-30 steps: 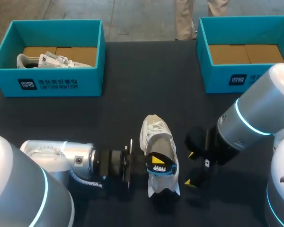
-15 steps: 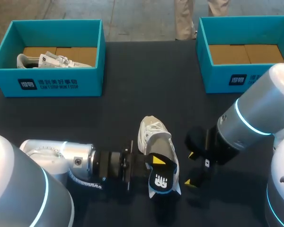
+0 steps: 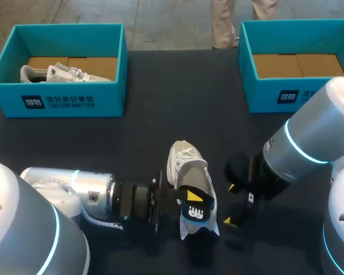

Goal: Take the shoe out of the shoebox, open the shoe tongue, remove and reinsert the insole, then place the shoe into the shoebox

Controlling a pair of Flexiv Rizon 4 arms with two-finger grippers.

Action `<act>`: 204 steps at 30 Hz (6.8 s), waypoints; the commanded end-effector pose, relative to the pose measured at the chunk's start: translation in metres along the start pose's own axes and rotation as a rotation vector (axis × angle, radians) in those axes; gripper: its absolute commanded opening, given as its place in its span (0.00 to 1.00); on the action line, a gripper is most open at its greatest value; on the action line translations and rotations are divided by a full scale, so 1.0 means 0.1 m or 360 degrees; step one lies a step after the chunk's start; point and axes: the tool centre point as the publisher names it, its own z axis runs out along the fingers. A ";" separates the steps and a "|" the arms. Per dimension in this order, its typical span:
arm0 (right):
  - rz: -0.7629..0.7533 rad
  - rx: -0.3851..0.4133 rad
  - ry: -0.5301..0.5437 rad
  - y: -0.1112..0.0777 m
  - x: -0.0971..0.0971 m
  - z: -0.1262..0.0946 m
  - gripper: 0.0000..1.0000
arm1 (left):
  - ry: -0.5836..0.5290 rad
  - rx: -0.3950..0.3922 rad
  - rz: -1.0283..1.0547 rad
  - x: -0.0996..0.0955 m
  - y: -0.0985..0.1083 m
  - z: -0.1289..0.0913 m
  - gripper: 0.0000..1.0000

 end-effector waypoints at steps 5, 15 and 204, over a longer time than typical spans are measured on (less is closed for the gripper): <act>0.0002 0.0004 -0.0005 0.00 0.01 0.00 1.00 | 0.0024 -0.0090 0.0015 0.02 -0.07 0.05 0.16; 0.0002 0.0004 -0.0005 0.00 0.01 0.00 1.00 | 0.0033 -0.0138 0.0022 0.05 0.00 0.06 0.00; 0.0002 0.0004 -0.0005 0.00 0.01 0.00 1.00 | 0.0032 -0.0358 0.0318 0.06 0.26 -0.17 0.18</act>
